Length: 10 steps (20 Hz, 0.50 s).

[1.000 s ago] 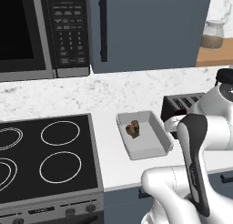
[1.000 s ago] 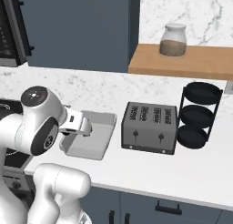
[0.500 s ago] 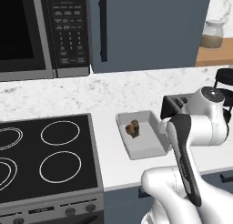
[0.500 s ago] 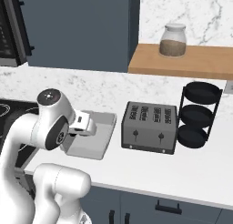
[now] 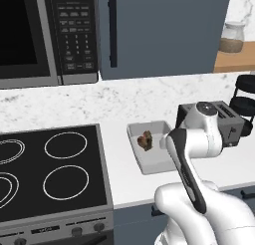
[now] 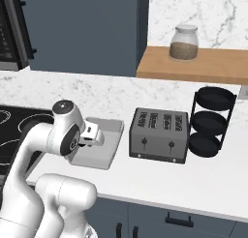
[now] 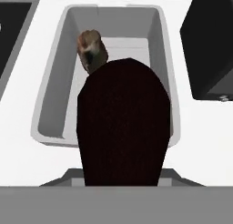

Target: Place one avocado and one steak in each tupperware on the nearby counter, to pack two identical lunches.

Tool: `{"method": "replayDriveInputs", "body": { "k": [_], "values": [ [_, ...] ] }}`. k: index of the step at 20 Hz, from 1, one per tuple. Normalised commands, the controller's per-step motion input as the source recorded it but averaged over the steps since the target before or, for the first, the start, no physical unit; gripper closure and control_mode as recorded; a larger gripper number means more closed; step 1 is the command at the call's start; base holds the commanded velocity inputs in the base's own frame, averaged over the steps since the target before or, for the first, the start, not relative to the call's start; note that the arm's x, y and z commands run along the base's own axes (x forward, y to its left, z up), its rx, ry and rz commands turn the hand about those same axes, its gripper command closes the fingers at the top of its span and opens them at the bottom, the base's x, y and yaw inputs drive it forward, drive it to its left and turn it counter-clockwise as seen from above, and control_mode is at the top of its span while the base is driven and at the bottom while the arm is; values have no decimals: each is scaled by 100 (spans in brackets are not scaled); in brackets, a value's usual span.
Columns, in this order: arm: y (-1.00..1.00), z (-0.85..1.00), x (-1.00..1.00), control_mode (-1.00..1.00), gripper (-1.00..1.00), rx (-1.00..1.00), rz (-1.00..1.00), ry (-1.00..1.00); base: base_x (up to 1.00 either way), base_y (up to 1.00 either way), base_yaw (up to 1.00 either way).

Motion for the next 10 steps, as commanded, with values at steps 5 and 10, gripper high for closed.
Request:
{"method": "replayDriveInputs", "body": {
  "k": [5,10],
  "values": [
    [2,-41,42,-100,100,0,0,4,0,0,0],
    [0,-31,45,-100,100,0,0,4,0,0,0]
  ]
}}
